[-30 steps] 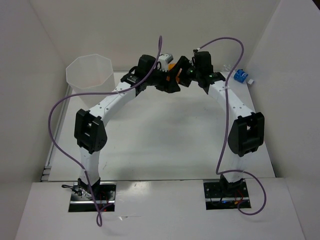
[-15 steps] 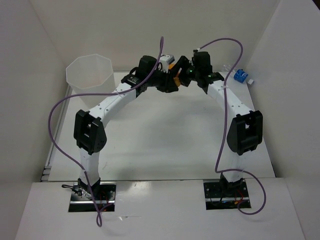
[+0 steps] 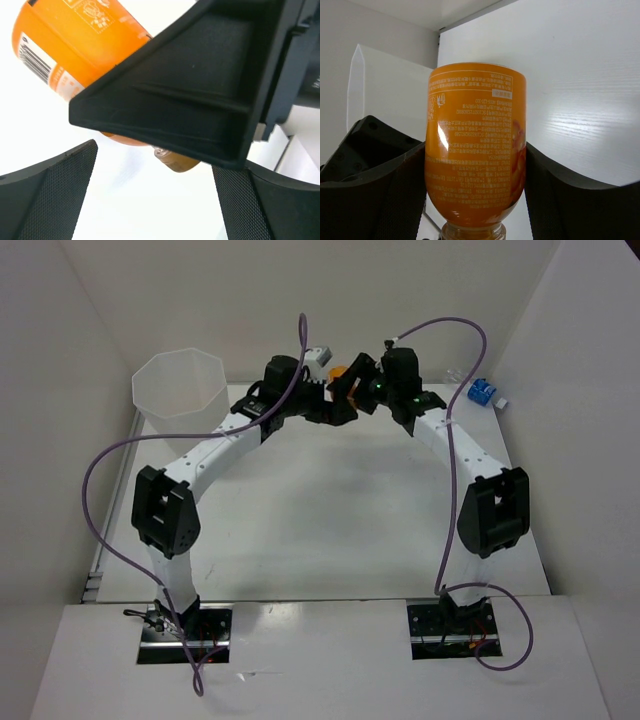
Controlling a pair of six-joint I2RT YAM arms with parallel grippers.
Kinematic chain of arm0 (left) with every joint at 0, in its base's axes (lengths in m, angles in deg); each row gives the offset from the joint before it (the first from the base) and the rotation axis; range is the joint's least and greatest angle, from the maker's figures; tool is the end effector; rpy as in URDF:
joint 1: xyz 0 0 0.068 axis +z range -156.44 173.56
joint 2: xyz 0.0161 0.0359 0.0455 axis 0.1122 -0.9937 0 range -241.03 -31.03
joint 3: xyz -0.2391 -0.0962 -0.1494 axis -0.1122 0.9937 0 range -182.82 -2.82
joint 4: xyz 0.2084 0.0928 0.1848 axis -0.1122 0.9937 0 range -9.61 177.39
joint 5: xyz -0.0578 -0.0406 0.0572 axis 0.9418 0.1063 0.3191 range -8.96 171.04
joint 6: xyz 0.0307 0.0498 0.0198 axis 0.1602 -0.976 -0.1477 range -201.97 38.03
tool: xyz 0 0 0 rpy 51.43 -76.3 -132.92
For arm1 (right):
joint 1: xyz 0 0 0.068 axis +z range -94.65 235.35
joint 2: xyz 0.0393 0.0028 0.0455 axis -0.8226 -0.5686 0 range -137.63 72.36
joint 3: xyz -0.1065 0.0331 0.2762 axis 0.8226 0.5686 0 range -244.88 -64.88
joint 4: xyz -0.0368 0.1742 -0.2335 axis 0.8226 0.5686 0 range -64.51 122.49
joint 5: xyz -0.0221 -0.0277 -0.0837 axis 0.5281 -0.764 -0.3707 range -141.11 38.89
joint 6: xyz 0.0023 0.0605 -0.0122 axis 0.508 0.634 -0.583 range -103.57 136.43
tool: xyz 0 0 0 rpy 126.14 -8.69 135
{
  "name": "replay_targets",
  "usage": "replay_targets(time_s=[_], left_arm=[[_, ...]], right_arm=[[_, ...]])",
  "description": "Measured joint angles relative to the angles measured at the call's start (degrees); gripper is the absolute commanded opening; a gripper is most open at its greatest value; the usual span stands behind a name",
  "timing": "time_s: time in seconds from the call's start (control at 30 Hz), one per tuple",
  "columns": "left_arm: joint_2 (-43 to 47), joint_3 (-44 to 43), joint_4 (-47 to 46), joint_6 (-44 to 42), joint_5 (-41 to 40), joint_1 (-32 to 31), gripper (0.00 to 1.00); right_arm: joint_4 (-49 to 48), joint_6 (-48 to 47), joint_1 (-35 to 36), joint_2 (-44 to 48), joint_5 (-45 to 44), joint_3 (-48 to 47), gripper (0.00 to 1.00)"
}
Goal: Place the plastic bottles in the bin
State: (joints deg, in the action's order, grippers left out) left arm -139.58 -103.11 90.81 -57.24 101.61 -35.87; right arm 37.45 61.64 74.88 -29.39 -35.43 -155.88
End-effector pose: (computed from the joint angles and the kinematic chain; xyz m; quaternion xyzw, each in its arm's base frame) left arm 0.4348 -0.2640 0.3699 0.1367 0.7945 -0.3903 0.4447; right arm 0.4426 0.1704 0.3582 0.1095 0.8209 0.3898 0.4027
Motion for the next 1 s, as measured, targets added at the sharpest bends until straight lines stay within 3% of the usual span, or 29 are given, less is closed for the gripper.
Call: replay_targets(time_s=[0.2, 0.33, 0.43, 0.53, 0.7, 0.8, 0.83, 1.0], left_arm=[[5.1, 4.5, -0.7, 0.6, 3.0, 3.6, 1.00], [15.5, 7.8, 3.8, -0.6, -1.5, 6.8, 1.00], [26.0, 7.5, 8.1, -0.5, -12.1, 7.1, 1.00], [35.1, 3.7, 13.6, 1.4, -27.6, 7.5, 1.00], [45.5, 1.9, 17.3, 6.4, -49.1, 11.5, 1.00], [47.7, 3.3, 17.6, 8.5, -55.8, 12.1, 1.00], [47.7, 4.0, 17.9, 8.7, -57.2, 12.2, 1.00], [44.9, 6.0, 19.6, 8.8, -60.3, 12.4, 1.00]], right_arm=[[-1.6, -2.4, 0.1, 0.2, 5.7, -0.1, 0.42], [1.3, -6.3, 1.7, -3.7, 8.5, -10.3, 0.45], [4.2, -9.9, 6.1, -11.3, 8.7, -26.7, 0.45], [8.1, -13.4, 11.7, -21.0, 7.2, -45.3, 0.47], [10.9, -17.6, 20.6, -42.4, 4.3, -80.2, 0.47], [7.1, -19.5, 25.1, -46.1, 1.8, -80.7, 0.47], [5.1, -20.4, 26.3, -47.5, 0.5, -80.9, 0.53], [-5.0, -21.0, 30.1, -52.7, -4.0, -80.9, 0.53]])
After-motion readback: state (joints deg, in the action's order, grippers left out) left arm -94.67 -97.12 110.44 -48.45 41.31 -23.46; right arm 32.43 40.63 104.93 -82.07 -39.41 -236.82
